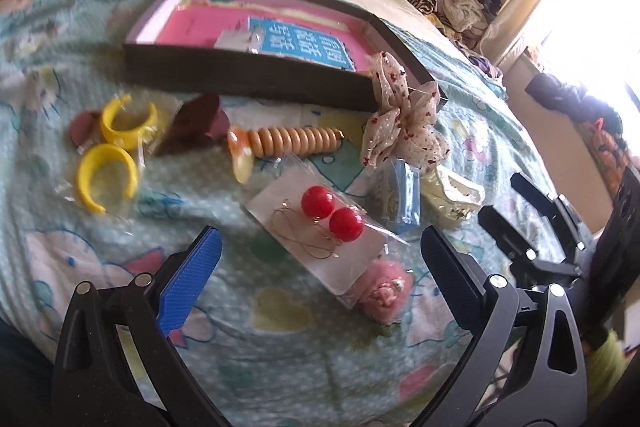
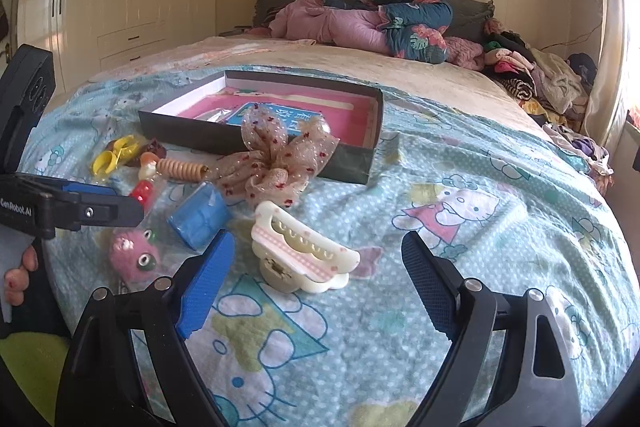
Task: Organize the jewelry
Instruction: 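Grasp the white-and-pink claw clip with the right tool while the left tool grasps the red-bead earring card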
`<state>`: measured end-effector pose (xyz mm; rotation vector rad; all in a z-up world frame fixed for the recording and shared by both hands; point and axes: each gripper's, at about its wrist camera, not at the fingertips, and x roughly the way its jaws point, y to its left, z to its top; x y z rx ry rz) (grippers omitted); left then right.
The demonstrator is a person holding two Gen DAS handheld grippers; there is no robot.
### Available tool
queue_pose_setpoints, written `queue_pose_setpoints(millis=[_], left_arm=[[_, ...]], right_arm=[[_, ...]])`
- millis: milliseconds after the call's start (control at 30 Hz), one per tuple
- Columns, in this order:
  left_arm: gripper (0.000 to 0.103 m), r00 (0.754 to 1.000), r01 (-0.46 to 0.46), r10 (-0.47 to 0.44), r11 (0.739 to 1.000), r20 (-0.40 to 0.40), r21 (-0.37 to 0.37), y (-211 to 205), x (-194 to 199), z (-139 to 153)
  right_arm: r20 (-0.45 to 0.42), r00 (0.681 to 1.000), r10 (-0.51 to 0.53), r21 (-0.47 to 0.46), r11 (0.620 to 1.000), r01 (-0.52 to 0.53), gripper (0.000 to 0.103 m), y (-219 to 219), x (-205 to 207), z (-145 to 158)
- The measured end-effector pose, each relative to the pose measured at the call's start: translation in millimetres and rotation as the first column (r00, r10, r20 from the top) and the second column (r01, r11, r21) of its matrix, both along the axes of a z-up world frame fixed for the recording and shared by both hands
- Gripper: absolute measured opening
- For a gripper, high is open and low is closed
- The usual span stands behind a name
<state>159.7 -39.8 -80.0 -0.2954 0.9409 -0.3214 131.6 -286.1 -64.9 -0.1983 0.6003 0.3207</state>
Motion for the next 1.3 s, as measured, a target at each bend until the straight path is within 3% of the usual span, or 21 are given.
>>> queue_pose_setpoints(millis=[233, 433, 567, 667, 800, 933, 1300], left_arm=[[0.087, 0.998, -0.033, 0.029, 0.998, -0.061, -0.061, -5.2, 10.4, -5.0], [0.071, 0.995, -0.067, 0.064, 0.997, -0.076, -0.043, -7.9, 17.7, -4.7], [0.050, 0.996, -0.065, 0.062, 0.997, -0.063, -0.045, -5.3, 19.3, -0.1], [0.044, 0.997, -0.060, 0.058, 0.997, -0.058, -0.039, -4.9, 18.1, 2.0], [0.041, 0.998, -0.046, 0.045, 0.998, -0.047, -0.034, -8.5, 15.7, 5.0], [0.040, 0.999, -0.028, 0.027, 0.999, -0.036, -0.033, -11.3, 12.9, 7.7], [0.040, 0.999, -0.009, 0.009, 1.000, 0.040, 0.005, -15.4, 4.9, 24.7]], right_arm=[[-0.034, 0.999, 0.019, -0.029, 0.999, -0.020, 0.083, -7.0, 11.9, -11.2], [-0.057, 0.996, 0.065, -0.060, 0.996, -0.068, 0.083, -2.6, 23.8, -17.8], [-0.084, 0.992, 0.091, -0.073, 0.993, -0.097, 0.083, 2.1, 34.5, -21.4], [-0.106, 0.988, 0.113, -0.071, 0.990, -0.121, 0.082, 4.8, 40.0, -24.4], [-0.118, 0.984, 0.130, -0.053, 0.989, -0.137, 0.074, 7.0, 41.8, -25.3], [-0.137, 0.978, 0.155, -0.026, 0.987, -0.160, 0.053, 8.6, 37.3, -26.1], [-0.126, 0.986, 0.112, 0.019, 0.994, -0.110, 0.052, -9.2, 12.9, -18.5]])
